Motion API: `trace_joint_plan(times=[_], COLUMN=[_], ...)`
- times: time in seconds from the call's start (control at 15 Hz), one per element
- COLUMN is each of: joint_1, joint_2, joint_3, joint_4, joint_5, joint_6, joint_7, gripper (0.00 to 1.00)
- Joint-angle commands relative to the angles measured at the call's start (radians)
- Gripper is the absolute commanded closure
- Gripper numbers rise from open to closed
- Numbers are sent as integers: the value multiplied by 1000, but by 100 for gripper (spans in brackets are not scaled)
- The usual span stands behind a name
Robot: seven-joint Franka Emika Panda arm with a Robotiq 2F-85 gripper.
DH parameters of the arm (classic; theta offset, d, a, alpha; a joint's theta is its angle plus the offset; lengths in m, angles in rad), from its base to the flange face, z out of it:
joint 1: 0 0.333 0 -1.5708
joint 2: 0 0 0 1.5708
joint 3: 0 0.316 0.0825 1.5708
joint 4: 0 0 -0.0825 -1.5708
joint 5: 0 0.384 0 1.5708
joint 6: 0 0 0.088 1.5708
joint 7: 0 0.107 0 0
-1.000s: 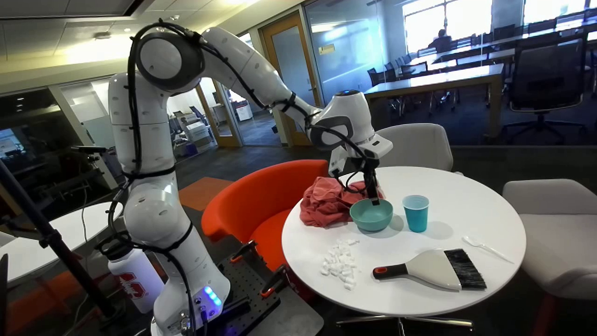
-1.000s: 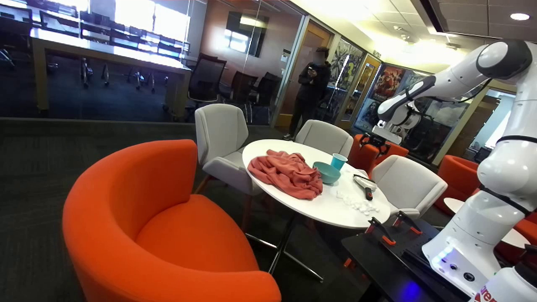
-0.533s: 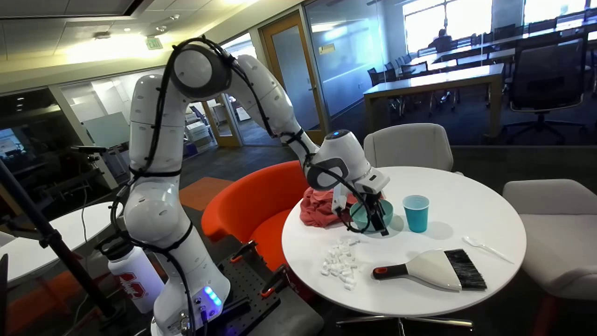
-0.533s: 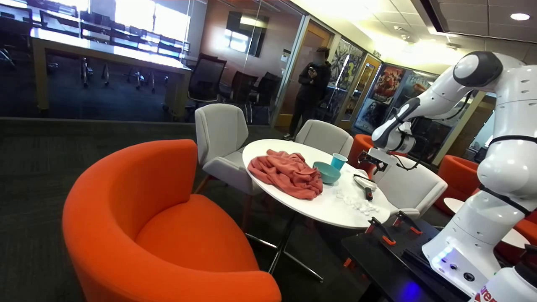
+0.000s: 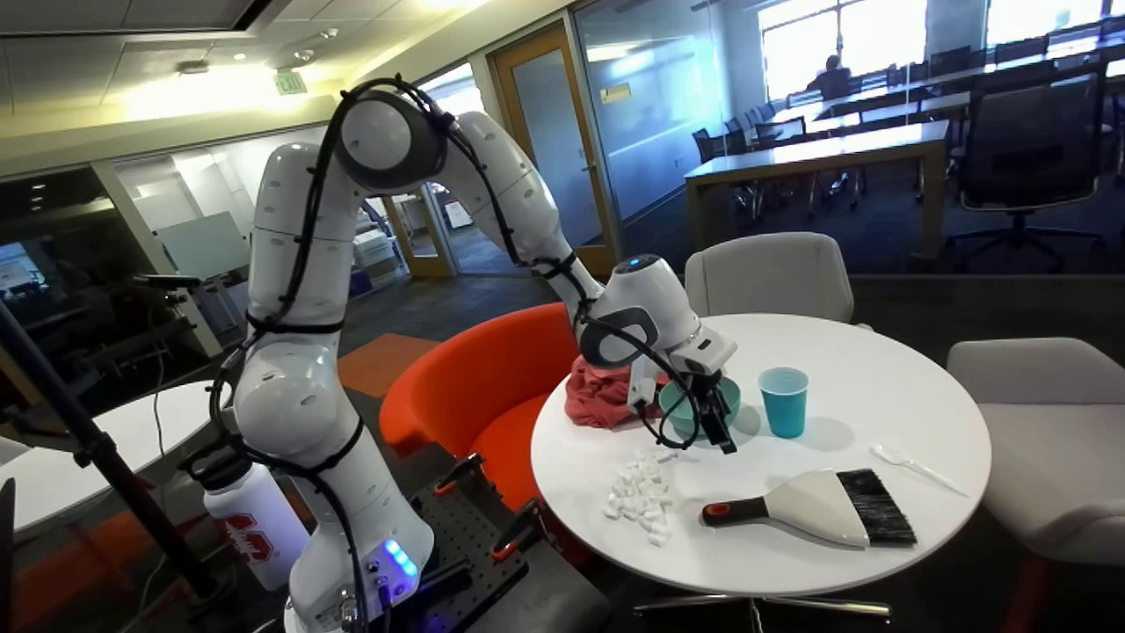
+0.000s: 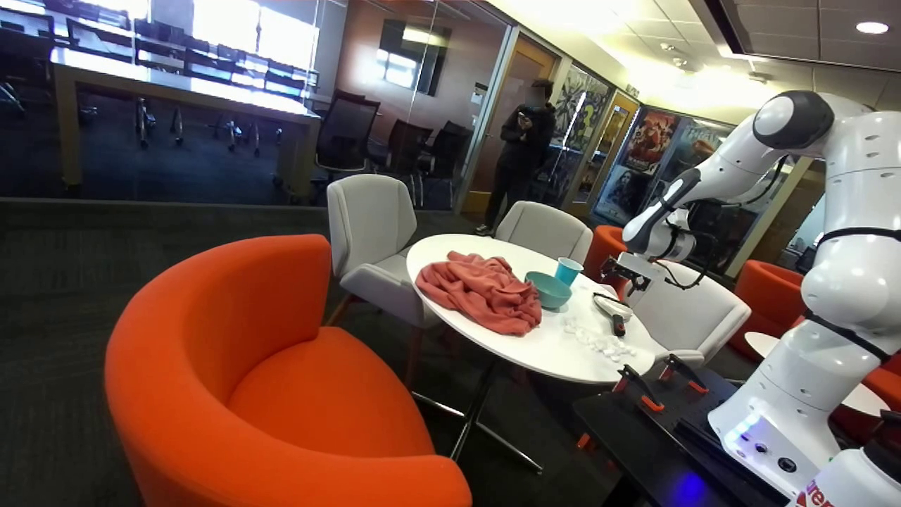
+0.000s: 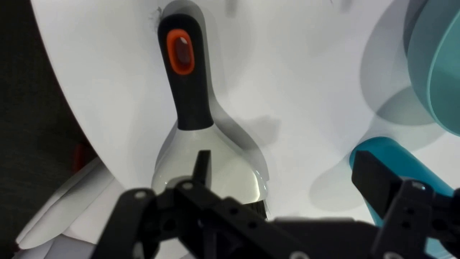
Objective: Use the brush to sweep the papers on the table
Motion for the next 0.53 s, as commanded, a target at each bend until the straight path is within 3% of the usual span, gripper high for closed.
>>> trace_joint_plan(times=[0.0,0.27,0.47], joint_1=[51,145,111], joint_2=[-24,-12,28], joint_3=[-48,-160,-115], joint_4=[-89,-178,-200], joint_5=[9,26,73], joint_6=[76,185,343], joint_7=[-18,-17,-25], gripper=[0,0,0])
